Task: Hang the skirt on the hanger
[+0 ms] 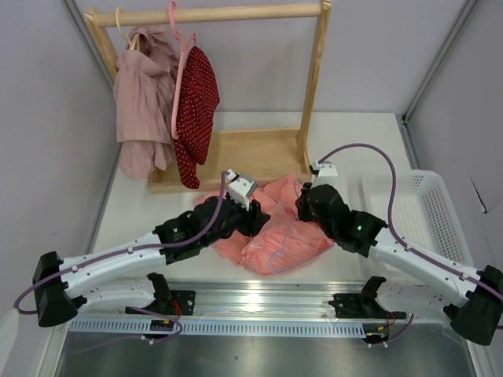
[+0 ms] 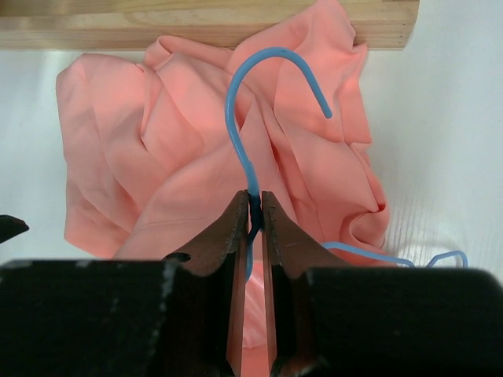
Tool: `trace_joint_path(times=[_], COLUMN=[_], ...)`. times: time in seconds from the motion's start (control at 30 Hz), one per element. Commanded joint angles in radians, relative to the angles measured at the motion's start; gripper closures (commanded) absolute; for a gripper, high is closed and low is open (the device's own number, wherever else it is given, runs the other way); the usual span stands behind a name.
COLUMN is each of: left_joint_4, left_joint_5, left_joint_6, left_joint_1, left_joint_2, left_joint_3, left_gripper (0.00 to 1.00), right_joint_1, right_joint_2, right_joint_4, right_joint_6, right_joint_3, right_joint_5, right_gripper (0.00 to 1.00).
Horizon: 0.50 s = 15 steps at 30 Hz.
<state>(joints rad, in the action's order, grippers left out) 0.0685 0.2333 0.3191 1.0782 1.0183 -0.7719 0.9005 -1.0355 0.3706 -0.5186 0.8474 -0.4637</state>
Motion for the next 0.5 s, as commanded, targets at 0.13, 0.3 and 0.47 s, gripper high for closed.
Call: trace_joint_path(times=[0.13,0.3,0.47], left_joint_4=[0.208,0.261,0.310], left_joint_5=[-0.038,-0.135,-0.242], left_joint_6=[0.116,0.164,0.159], left_joint_1=[-0.043,-0.043,-0.058], left_joint_2=[-0.078,-0.145,-0.214], left_joint_3=[-0.026,0.014,-0.050], left_gripper=[0.57,0.51,0.39], right_joint_1=[0.006,0.006,0.008], right_joint_2=[0.051,0.035,0.031], right_joint_4=[-0.030,-0.045,-0.053], right_joint_6=[-0.003,-0.018,-0.029], right_joint_3=[-0.024,-0.028,-0.037], right_joint_5=[-0.041,-0.046,-0.076], right_gripper=[1.00,1.00,1.00])
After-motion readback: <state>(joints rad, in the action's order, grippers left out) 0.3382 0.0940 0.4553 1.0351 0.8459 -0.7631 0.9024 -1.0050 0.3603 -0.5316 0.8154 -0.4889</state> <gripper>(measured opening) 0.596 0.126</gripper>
